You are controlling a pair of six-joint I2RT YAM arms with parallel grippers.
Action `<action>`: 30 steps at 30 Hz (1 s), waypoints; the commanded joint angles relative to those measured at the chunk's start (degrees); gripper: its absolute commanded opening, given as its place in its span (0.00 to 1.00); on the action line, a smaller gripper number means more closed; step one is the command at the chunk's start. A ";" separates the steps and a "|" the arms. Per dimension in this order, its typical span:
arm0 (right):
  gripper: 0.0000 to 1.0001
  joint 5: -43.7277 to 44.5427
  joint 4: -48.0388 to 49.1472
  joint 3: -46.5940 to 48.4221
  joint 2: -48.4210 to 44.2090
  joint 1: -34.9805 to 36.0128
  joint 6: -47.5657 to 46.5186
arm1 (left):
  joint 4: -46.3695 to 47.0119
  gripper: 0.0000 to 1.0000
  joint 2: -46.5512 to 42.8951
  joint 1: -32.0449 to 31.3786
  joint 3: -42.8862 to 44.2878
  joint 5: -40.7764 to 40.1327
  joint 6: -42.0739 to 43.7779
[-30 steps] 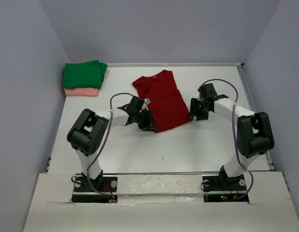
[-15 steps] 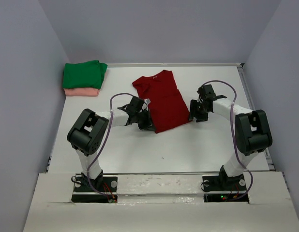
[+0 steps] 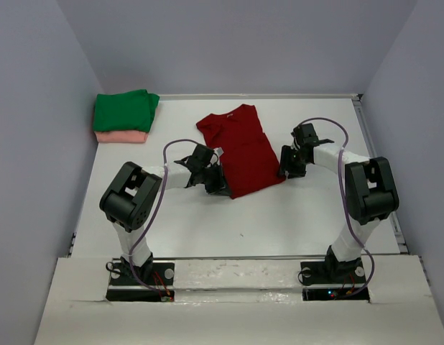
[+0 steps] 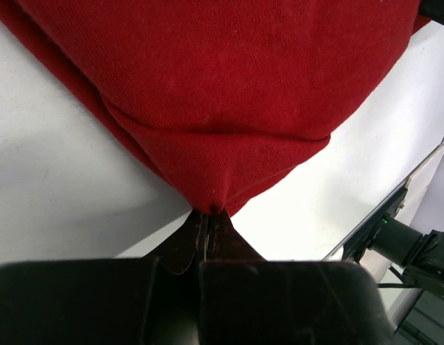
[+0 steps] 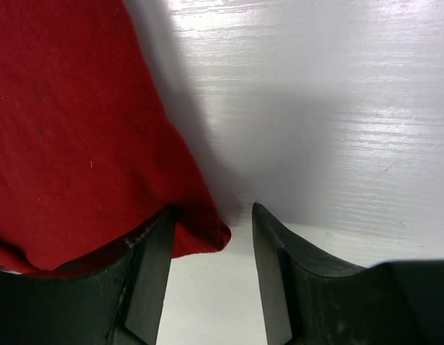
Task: Fold and stack the t-shirts
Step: Fold the tshirt
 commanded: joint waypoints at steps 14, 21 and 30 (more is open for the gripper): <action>0.05 -0.85 2.33 -3.27 -7.57 0.69 4.37 | -2.06 0.00 -2.84 -0.25 -0.87 1.35 0.69; 0.00 -1.20 2.07 -6.34 -11.69 1.83 5.52 | -6.98 0.00 -9.78 -0.25 -3.15 -2.95 0.35; 0.00 2.13 -0.12 -15.83 -22.77 7.98 8.24 | -12.52 0.00 -24.72 -0.42 -10.62 -8.05 -2.64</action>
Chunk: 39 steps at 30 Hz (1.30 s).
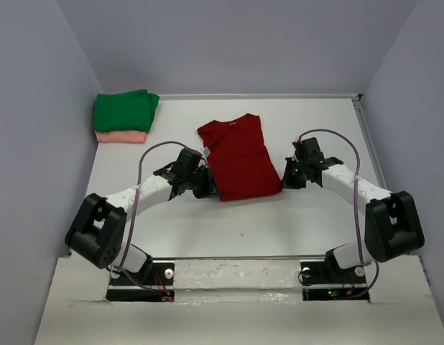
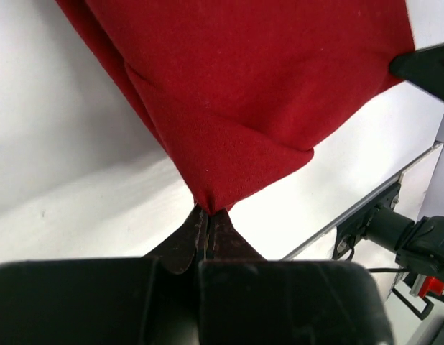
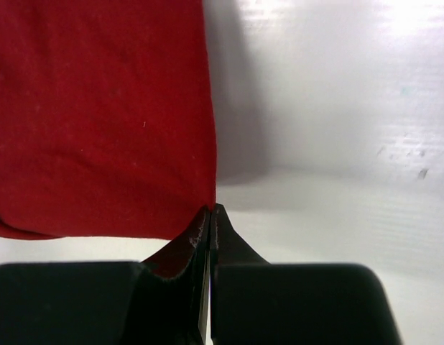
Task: Fold and stack the t-shirts
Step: Fold the tshirt
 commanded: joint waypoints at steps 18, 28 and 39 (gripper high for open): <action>0.00 13.89 -13.39 -14.13 -28.01 21.97 18.64 | -10.12 0.00 -26.23 -7.76 -17.69 -4.92 -12.25; 0.00 20.91 -17.17 -11.06 -26.44 29.80 23.13 | -13.46 0.00 -31.42 -8.03 -18.75 -7.03 -14.89; 0.00 38.23 -20.78 13.23 -8.47 30.60 10.66 | -24.44 0.00 -20.81 -7.24 4.58 -19.07 -4.44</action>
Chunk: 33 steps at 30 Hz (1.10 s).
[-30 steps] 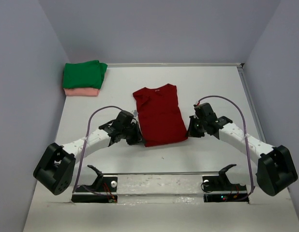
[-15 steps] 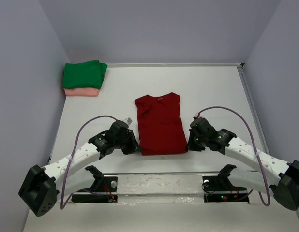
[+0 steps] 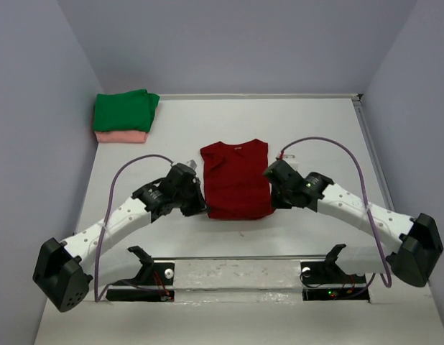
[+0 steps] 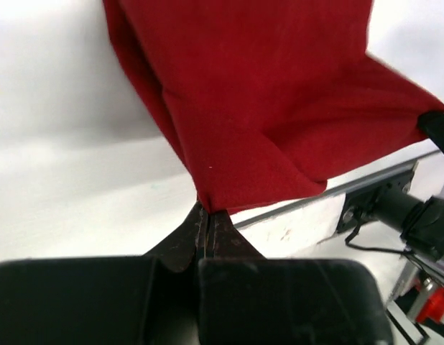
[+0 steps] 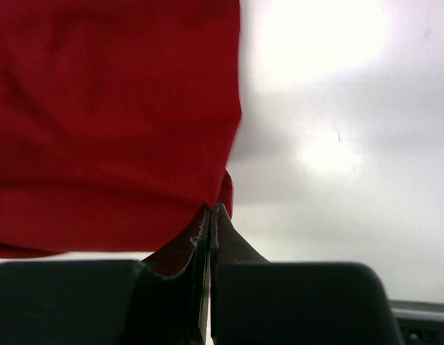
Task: Fold and stack the t-shirts
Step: Fold the tshirt
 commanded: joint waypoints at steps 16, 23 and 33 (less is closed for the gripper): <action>0.00 1.27 0.85 59.94 50.89 -21.57 -31.48 | -6.78 0.00 44.36 15.59 53.15 -0.99 24.40; 0.00 -2.96 0.15 71.18 62.31 -25.01 -36.31 | -8.27 0.00 58.33 17.70 63.80 -0.37 25.37; 0.00 -3.22 -1.96 86.67 71.64 -25.54 -41.85 | -4.42 0.00 52.21 19.55 57.84 -13.19 22.83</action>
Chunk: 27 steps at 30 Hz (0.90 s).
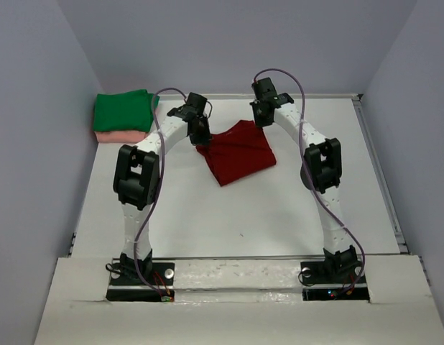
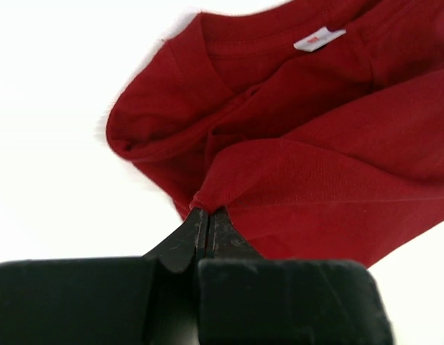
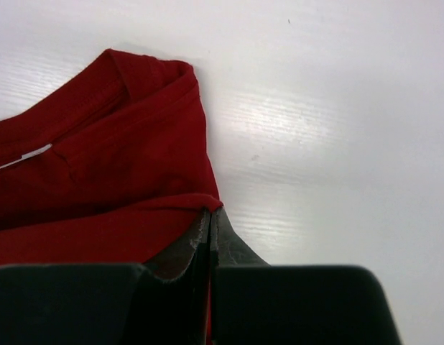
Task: Fold and stack the t-shirts
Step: Fold the tshirt
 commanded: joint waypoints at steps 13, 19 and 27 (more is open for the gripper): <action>0.00 -3.76 2.26 10.93 5.17 -0.95 -8.21 | 2.00 0.00 -4.62 6.77 -2.91 -7.32 -2.28; 0.00 -9.73 4.64 15.50 11.93 -2.53 -11.28 | -0.63 0.00 5.04 9.85 4.48 -8.71 -2.98; 0.00 -12.11 5.43 16.47 14.05 -3.06 -11.91 | -1.51 0.00 12.26 10.73 12.31 -6.70 -4.04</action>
